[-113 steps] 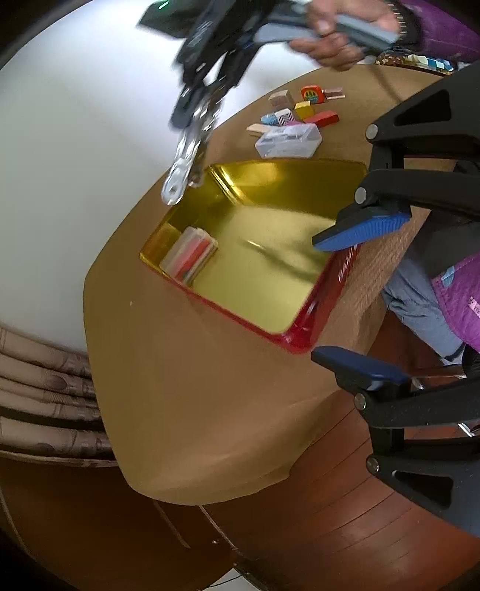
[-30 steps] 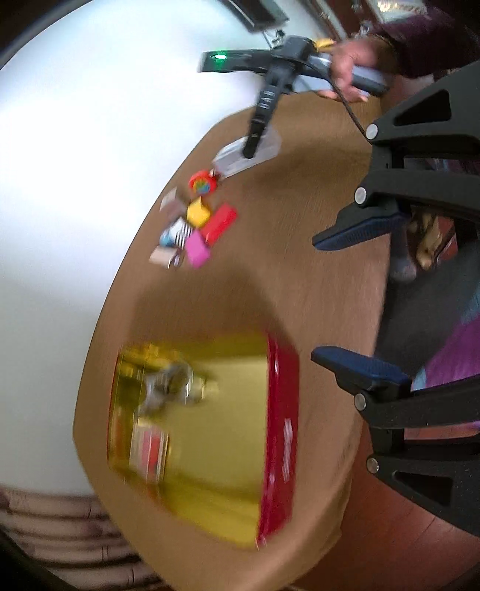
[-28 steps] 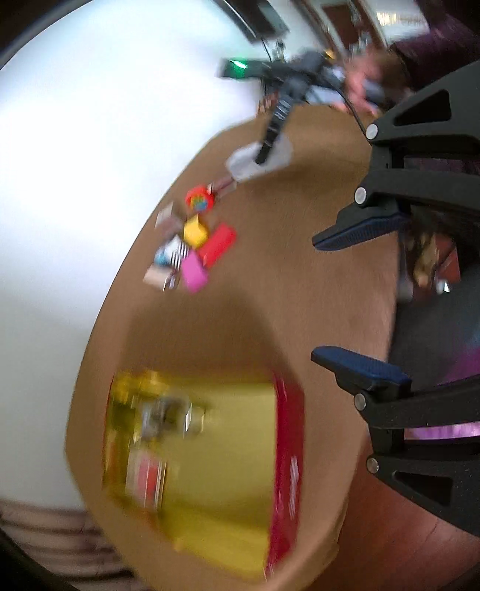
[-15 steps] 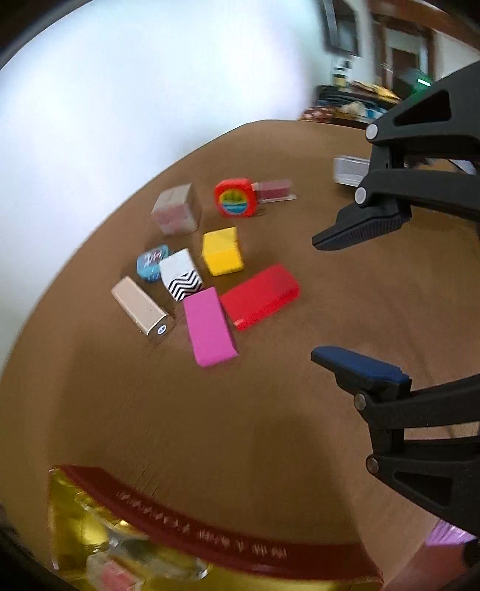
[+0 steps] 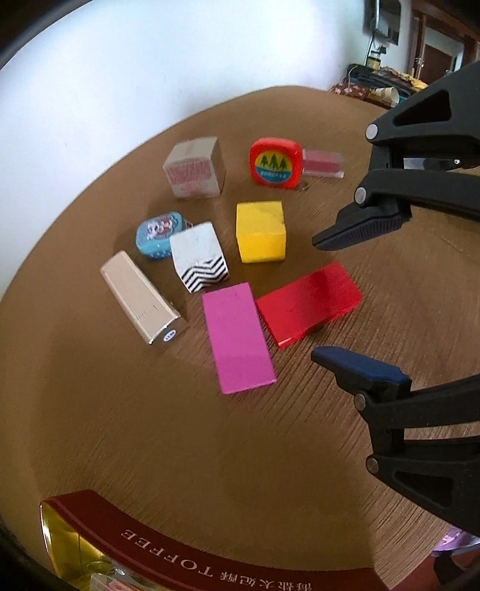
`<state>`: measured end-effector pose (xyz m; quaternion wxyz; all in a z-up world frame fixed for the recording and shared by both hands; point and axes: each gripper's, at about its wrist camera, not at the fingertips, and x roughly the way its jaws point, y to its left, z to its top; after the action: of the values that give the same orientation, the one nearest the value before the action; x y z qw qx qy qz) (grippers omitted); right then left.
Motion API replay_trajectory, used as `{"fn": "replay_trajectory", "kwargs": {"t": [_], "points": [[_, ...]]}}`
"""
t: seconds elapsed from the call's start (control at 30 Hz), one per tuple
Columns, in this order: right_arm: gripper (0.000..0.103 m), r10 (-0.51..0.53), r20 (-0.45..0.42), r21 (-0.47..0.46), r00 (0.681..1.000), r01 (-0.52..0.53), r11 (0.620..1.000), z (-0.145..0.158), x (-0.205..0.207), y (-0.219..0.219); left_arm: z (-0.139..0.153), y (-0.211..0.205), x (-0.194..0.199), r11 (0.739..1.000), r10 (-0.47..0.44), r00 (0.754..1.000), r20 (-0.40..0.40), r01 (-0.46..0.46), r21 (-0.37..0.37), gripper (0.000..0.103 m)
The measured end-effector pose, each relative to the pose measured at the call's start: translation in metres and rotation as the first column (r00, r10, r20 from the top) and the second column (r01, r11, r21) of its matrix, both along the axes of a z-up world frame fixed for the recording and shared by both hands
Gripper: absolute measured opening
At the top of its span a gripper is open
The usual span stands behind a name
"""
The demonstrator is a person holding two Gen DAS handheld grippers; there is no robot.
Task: Organize rigid objects
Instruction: 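Grasp the red block with left tool, then carry the red block into the tin and open left tool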
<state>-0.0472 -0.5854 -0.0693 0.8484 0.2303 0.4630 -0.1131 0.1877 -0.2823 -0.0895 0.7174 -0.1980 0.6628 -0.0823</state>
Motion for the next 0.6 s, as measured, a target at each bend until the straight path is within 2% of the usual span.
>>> {"fn": "replay_trajectory", "kwargs": {"t": [0.23, 0.33, 0.37, 0.4, 0.47, 0.53, 0.6], "points": [[0.057, 0.017, 0.008, -0.024, 1.0, -0.017, 1.0, -0.003, 0.008, -0.001, -0.003, -0.017, 0.006, 0.997, 0.029, 0.999, 0.02, -0.03, 0.065, 0.059], [0.057, 0.019, 0.012, -0.02, 1.0, -0.019, 1.0, -0.003, 0.008, -0.004, -0.003, -0.032, 0.006, 0.991, -0.023, 0.999, 0.031, 0.018, 0.134, 0.059], [0.057, 0.019, 0.012, -0.017, 1.0, -0.019, 1.0, -0.003, 0.008, -0.005, -0.003, -0.039, 0.008, 0.985, -0.056, 0.998, 0.036, 0.049, 0.168, 0.057], [0.057, 0.02, 0.012, -0.015, 1.0, -0.019, 1.0, -0.003, 0.009, -0.005, -0.003, -0.046, 0.007, 0.971, -0.085, 0.996, 0.039, 0.074, 0.225, 0.045], [0.057, 0.02, 0.012, -0.012, 1.0, -0.02, 1.0, -0.003, 0.007, -0.007, -0.002, -0.045, 0.006, 0.963, -0.064, 0.997, 0.042, 0.051, 0.265, 0.033], [0.057, 0.019, 0.013, -0.011, 1.0, -0.019, 1.0, -0.002, 0.006, -0.007, -0.002, -0.041, 0.007, 0.971, -0.051, 0.998, 0.045, 0.039, 0.235, 0.032], [0.057, 0.018, 0.012, -0.011, 1.0, -0.018, 1.0, -0.002, 0.005, -0.007, -0.001, -0.039, 0.006, 0.973, -0.079, 0.996, 0.052, 0.066, 0.219, 0.032]]}}
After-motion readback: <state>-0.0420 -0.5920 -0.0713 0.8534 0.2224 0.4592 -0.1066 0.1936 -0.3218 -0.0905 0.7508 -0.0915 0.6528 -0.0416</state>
